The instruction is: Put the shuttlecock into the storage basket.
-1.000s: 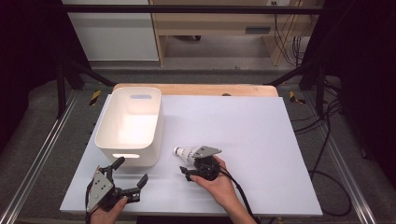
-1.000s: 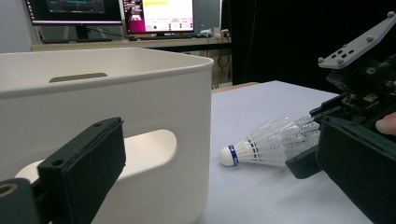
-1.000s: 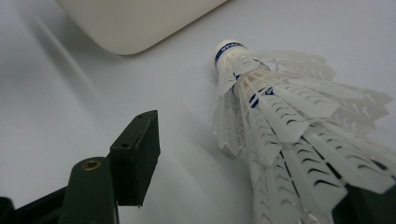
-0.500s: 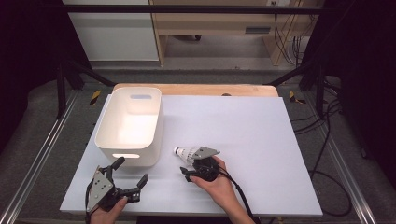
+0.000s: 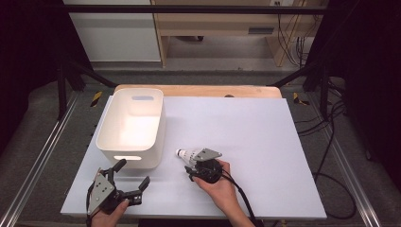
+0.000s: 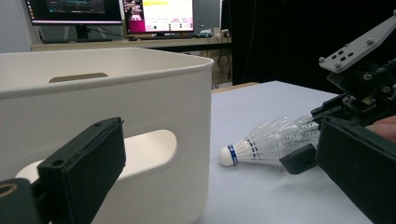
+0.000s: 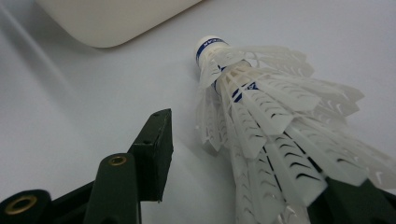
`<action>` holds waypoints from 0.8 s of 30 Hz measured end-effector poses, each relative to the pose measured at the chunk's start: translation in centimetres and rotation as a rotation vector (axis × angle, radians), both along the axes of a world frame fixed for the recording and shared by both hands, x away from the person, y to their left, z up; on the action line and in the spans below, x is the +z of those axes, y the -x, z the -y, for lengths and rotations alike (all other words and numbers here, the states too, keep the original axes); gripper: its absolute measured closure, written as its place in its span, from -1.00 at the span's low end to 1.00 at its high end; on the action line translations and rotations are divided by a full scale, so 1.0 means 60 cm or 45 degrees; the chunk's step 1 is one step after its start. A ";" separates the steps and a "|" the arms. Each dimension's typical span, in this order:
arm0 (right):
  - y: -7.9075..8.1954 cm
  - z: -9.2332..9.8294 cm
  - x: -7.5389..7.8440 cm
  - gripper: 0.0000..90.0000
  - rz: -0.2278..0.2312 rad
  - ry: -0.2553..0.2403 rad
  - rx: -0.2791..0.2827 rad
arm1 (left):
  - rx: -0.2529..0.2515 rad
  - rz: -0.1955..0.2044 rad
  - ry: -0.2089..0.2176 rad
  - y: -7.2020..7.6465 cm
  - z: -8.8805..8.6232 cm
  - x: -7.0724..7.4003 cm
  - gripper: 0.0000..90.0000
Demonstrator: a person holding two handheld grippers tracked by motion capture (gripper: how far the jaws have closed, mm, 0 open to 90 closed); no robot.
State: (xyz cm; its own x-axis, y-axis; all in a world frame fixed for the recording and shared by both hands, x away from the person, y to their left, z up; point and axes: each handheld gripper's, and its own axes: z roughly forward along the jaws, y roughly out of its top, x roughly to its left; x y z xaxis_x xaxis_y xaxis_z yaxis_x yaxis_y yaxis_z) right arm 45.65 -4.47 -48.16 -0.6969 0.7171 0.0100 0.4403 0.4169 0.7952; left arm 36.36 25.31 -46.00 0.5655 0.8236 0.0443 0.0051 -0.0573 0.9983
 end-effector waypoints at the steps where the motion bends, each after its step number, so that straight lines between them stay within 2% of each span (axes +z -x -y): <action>1: 0.002 0.000 0.001 0.05 0.003 0.003 -0.004 | -0.001 0.000 -0.001 0.000 0.000 0.000 -0.97; 13: 0.006 -0.008 -0.001 0.12 0.028 0.031 -0.035 | 0.000 0.001 0.000 0.000 0.000 0.000 -0.96; 24: -0.003 -0.005 -0.003 0.41 0.044 -0.002 -0.092 | -0.004 -0.001 -0.002 0.000 0.001 0.000 -0.96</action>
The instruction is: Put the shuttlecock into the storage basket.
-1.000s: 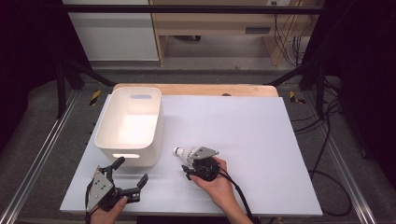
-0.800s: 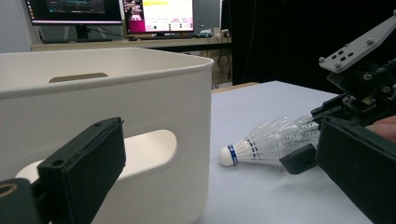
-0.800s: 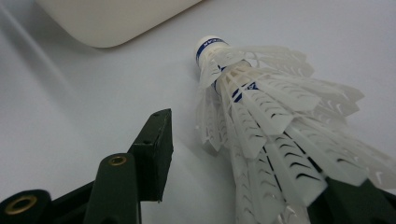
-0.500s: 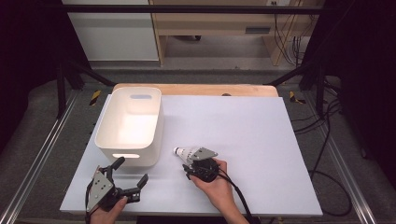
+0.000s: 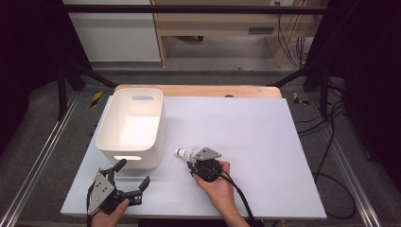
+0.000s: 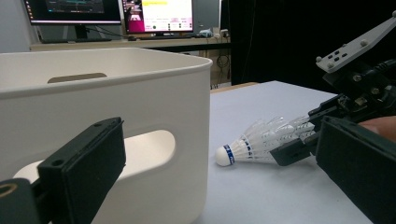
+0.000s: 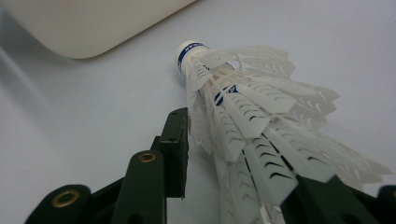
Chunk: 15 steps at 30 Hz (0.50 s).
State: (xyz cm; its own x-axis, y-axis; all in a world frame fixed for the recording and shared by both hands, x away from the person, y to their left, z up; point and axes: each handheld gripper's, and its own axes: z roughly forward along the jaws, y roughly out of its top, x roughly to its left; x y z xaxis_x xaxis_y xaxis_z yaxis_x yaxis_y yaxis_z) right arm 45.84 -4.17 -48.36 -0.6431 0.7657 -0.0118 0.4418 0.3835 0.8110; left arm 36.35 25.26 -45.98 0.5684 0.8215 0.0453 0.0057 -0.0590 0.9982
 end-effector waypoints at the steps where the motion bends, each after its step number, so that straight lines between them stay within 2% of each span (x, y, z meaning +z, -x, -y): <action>1: -0.001 0.001 0.000 0.46 -0.001 -0.013 -0.011 | -0.001 0.000 0.000 0.000 0.000 0.000 -0.96; 6: -0.003 0.001 0.000 0.56 0.019 -0.015 -0.017 | 0.000 -0.001 0.000 0.000 0.000 0.000 -0.96; 15: -0.004 0.003 0.001 0.71 0.015 -0.029 -0.007 | -0.002 -0.001 0.000 0.000 0.000 0.000 -0.96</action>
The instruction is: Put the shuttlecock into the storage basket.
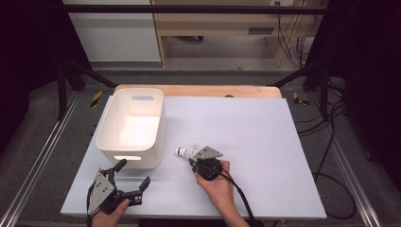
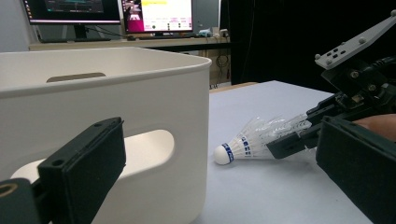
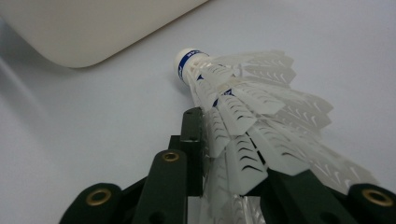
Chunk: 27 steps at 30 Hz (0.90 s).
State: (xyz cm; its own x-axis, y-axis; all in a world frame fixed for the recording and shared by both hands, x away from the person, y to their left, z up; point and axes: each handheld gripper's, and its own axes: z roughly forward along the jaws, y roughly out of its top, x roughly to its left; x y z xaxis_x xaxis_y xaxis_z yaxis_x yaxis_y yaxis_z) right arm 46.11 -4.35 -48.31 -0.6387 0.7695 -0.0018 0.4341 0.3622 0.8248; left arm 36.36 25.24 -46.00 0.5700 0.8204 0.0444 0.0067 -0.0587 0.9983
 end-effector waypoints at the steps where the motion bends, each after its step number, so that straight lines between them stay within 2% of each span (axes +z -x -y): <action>1: 0.000 0.001 0.000 0.72 -0.001 -0.003 0.003 | 0.000 0.000 0.000 0.000 0.000 0.000 -0.96; 17: -0.004 0.012 0.000 0.85 -0.020 -0.028 0.034 | 0.000 0.000 0.000 0.000 0.000 0.000 -0.96; 20: -0.004 0.016 0.001 0.96 -0.025 -0.039 0.049 | 0.000 0.000 -0.001 0.000 0.000 0.000 -0.96; 27: -0.004 0.019 0.001 0.97 -0.025 -0.044 0.064 | 0.001 0.001 0.000 0.000 0.000 0.000 -0.96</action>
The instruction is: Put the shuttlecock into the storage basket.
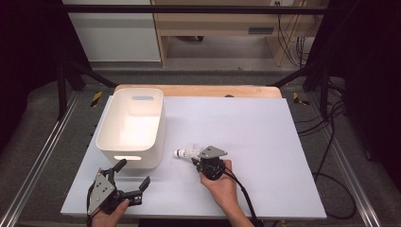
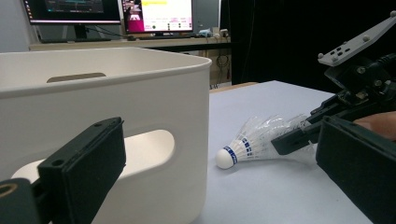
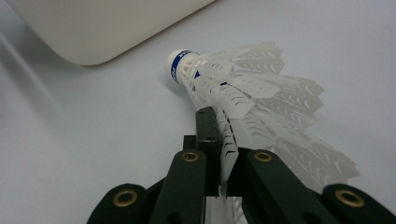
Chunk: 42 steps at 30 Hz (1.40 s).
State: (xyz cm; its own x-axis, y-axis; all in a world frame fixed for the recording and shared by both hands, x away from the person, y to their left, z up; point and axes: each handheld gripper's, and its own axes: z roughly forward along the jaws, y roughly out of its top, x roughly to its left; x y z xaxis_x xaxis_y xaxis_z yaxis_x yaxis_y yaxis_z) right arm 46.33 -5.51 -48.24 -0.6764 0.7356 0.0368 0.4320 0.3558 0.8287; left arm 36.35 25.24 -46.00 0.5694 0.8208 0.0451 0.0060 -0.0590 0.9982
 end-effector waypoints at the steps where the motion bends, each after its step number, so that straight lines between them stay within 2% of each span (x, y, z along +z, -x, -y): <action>1: 0.000 0.000 0.000 0.97 0.001 -0.001 0.001 | 0.000 0.000 0.000 0.000 0.000 0.000 -0.96; 11: 0.003 0.006 0.005 0.98 0.009 -0.009 0.009 | -0.001 0.001 -0.001 0.000 0.000 0.000 -0.96; 21: 0.009 0.021 0.021 0.98 0.029 -0.029 0.027 | 0.001 0.003 -0.002 0.000 0.000 0.000 -0.96; 34: 0.013 0.039 0.047 0.98 0.059 -0.022 0.042 | 0.002 0.004 -0.002 0.000 -0.001 0.000 -0.96; 42: 0.014 0.042 0.052 0.98 0.065 -0.018 0.045 | 0.002 0.004 -0.002 0.000 -0.001 0.000 -0.96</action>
